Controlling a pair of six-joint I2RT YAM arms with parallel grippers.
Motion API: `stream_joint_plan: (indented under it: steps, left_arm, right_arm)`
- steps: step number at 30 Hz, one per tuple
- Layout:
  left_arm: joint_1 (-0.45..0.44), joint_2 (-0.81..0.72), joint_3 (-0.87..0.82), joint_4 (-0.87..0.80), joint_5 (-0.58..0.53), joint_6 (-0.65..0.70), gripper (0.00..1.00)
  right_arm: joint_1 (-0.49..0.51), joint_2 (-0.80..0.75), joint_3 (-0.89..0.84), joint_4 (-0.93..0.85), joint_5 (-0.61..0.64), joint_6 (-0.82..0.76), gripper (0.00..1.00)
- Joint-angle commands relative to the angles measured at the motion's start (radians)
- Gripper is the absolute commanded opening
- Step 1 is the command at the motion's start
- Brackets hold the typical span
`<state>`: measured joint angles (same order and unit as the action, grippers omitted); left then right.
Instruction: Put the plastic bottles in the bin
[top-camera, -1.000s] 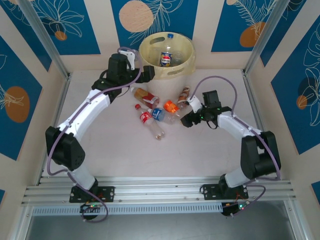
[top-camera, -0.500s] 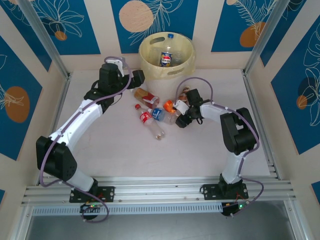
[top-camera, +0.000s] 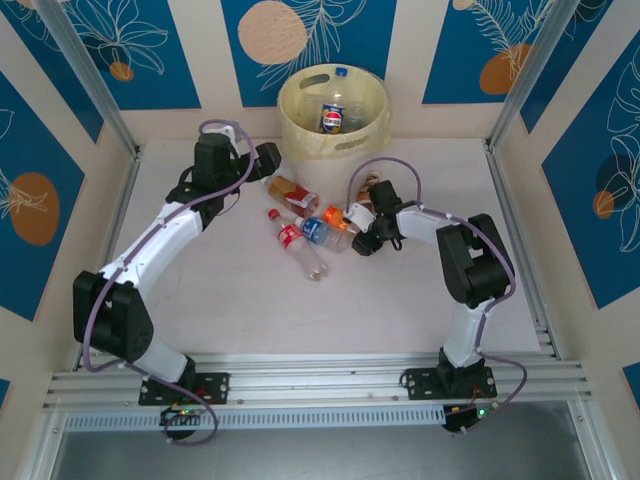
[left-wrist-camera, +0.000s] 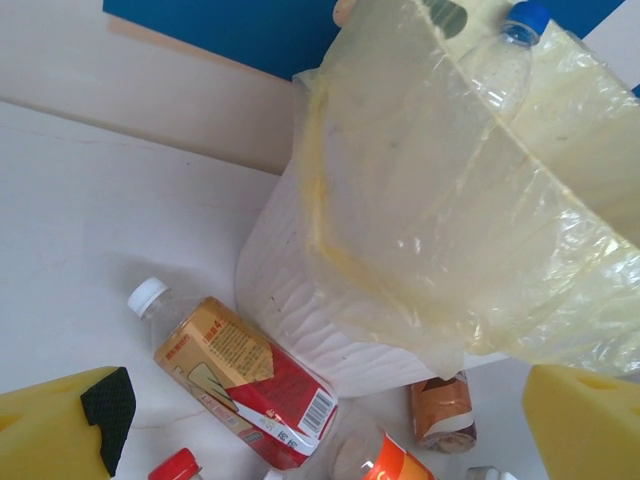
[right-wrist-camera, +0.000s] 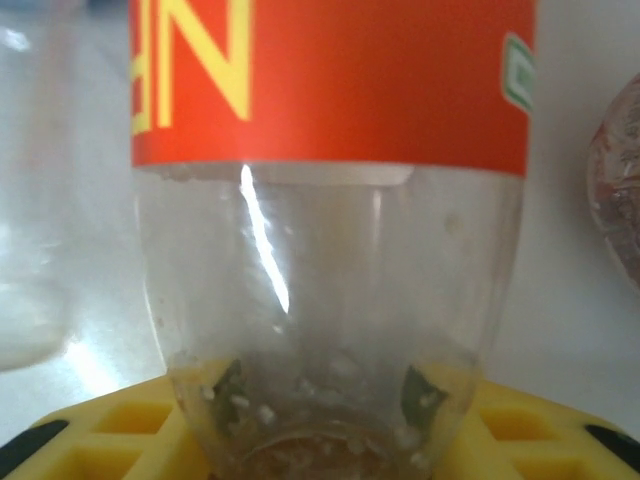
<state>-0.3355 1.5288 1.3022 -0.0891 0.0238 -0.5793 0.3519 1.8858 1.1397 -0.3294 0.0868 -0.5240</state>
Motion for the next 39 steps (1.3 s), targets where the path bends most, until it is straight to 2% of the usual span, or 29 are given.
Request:
stream_joint_plan:
  steps: [1, 8, 10, 18, 24, 27, 36, 39]
  left_arm:
    - [0.019, -0.018, -0.012, 0.039, 0.028, -0.034, 1.0]
    - [0.028, -0.012, -0.016, 0.048, 0.047, -0.044, 1.0]
    - [0.029, -0.007, -0.023, 0.059, 0.067, -0.043, 1.0]
    - [0.029, 0.033, -0.078, 0.177, 0.227, -0.081, 1.0]
    - [0.02, 0.088, -0.133, 0.331, 0.411, -0.184, 1.0]
    - [-0.004, 0.115, -0.17, 0.403, 0.469, -0.225, 1.0]
    - [-0.125, 0.179, -0.227, 0.611, 0.579, -0.277, 1.0]
    - [-0.153, 0.201, -0.222, 0.631, 0.573, -0.288, 1.0]
  right_arm:
    - [-0.006, -0.035, -0.049, 0.007, 0.054, -0.001, 0.44]
    - [-0.014, -0.143, -0.128, 0.055, 0.054, 0.041, 0.32]
    - [-0.02, -0.187, -0.147, 0.06, 0.031, 0.06, 0.25]
    - [-0.017, -0.355, -0.251, 0.203, -0.065, 0.17, 0.01]
    - [-0.008, -0.402, -0.269, 0.275, -0.219, 0.29, 0.0]
    - [0.002, -0.401, -0.264, 0.315, -0.265, 0.35, 0.0]
    - [0.039, -0.356, -0.179, 0.314, -0.357, 0.463, 0.04]
    - [0.053, -0.34, -0.154, 0.301, -0.362, 0.481, 0.04]
